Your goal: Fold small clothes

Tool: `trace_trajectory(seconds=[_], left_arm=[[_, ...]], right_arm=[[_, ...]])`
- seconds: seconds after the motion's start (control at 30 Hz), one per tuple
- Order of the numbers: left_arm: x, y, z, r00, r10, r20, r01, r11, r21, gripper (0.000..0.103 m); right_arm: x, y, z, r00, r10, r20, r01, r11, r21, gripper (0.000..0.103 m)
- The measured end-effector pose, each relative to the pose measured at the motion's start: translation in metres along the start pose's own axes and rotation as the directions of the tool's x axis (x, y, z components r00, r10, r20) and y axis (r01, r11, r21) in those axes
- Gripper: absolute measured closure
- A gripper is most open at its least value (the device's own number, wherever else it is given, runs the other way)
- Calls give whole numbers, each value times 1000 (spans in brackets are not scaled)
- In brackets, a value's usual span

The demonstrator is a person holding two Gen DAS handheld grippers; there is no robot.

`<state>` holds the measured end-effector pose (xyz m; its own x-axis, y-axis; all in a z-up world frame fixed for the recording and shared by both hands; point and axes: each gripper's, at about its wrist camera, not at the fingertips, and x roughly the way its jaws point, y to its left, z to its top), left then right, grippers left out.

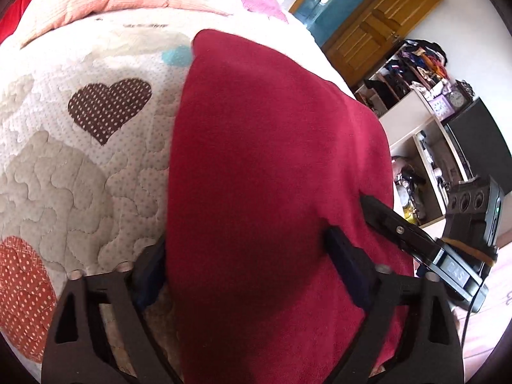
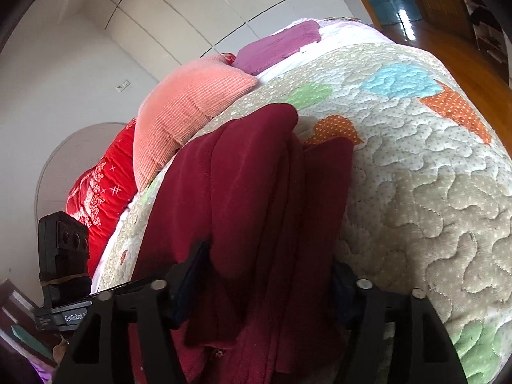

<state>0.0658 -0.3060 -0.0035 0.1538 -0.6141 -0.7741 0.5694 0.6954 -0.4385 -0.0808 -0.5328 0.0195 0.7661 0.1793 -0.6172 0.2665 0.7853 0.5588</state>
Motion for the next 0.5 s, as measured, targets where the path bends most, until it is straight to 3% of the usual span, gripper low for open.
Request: trace_trajectory(seconds=[0.03,0.13,0.3,0.5], left_arm=[[-3,0,-2,1000,3,13,-3,1000,8,26],[-21,1,-9,999,4,47,-5,1000,15,45],[-69,2,-42,998,8,63,-8,1000,12,49],[-130,9,-104,997,50,64,-52,998,21,48]], right_arm=[[-3,4,-1,1000,-4,9,4,1000,-13,57],[-17,20,-5,1000,12,24,-11,999,-43,63],[-45,66,-23,997,74,-1,-73,990,-119,63],[-69,100,-79,987,152,-50,-158,978,-139,63]])
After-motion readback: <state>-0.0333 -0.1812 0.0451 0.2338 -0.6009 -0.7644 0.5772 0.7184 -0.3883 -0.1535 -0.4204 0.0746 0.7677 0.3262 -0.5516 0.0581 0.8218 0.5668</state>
